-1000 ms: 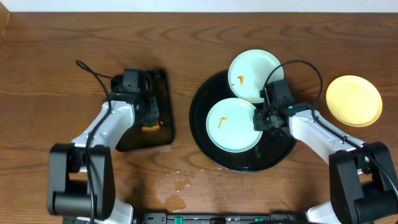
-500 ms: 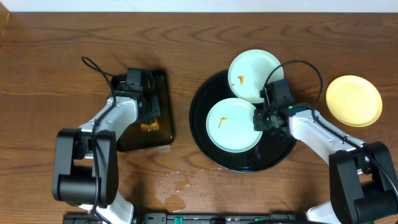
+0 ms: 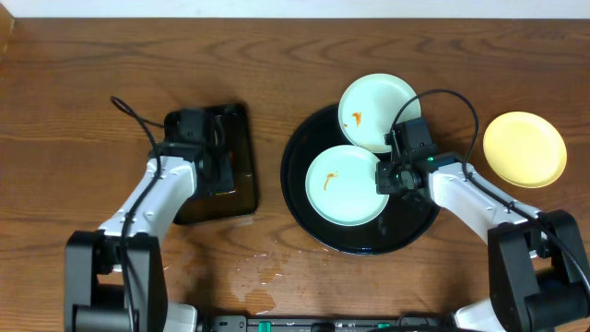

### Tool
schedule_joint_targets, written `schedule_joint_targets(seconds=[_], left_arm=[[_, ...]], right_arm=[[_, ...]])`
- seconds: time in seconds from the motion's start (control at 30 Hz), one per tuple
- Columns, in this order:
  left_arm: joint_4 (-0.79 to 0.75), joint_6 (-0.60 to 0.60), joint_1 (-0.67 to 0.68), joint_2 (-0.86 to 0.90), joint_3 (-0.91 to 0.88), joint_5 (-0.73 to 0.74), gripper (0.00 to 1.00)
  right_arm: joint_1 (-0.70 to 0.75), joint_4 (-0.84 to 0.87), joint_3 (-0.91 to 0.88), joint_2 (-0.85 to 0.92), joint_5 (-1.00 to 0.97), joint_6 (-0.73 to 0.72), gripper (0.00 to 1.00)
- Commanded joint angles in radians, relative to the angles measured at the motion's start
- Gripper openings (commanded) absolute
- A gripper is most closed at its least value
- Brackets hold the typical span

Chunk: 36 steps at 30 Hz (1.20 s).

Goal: Clean dirty plates on tray and stack at the side
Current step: 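Grasp the sponge in the black tray with left gripper, then bring the sponge to the pale green plate and wipe it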

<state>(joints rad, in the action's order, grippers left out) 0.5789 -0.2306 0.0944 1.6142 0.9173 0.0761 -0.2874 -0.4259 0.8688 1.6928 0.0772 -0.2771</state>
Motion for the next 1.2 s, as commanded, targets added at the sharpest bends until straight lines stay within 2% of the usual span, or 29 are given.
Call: schedule_joint_targets(seconds=[0.0, 0.1, 0.13, 0.17, 0.33, 0.7, 0.93, 1.17], left_arm=[[-0.071, 0.005, 0.016, 0.05, -0.065, 0.01, 0.42], [-0.113, 0.005, 0.018, 0.066, -0.079, 0.01, 0.21], [-0.114, 0.005, 0.018, 0.066, -0.079, 0.01, 0.11], [-0.118, 0.005, 0.018, 0.065, -0.079, 0.01, 0.08], [-0.087, 0.01, 0.018, 0.054, -0.055, 0.008, 0.07], [0.169, 0.009, 0.041, -0.158, 0.167, 0.002, 0.07], [0.107, -0.062, 0.179, -0.205, 0.174, 0.161, 0.07], [-0.054, -0.168, 0.418, -0.099, 0.173, 0.175, 0.08]], right_arm=[[0.011, -0.023, -0.026, 0.021, -0.095, 0.012, 0.01], [0.011, -0.024, -0.026, 0.021, -0.095, 0.012, 0.01], [0.011, -0.023, -0.026, 0.021, -0.095, 0.013, 0.01], [0.011, -0.023, -0.026, 0.021, -0.095, 0.013, 0.01], [0.011, -0.023, -0.026, 0.021, -0.095, 0.012, 0.01], [0.011, -0.023, -0.026, 0.021, -0.095, 0.012, 0.01], [0.011, -0.023, -0.026, 0.021, -0.095, 0.012, 0.01], [0.011, -0.023, -0.026, 0.021, -0.095, 0.012, 0.01]])
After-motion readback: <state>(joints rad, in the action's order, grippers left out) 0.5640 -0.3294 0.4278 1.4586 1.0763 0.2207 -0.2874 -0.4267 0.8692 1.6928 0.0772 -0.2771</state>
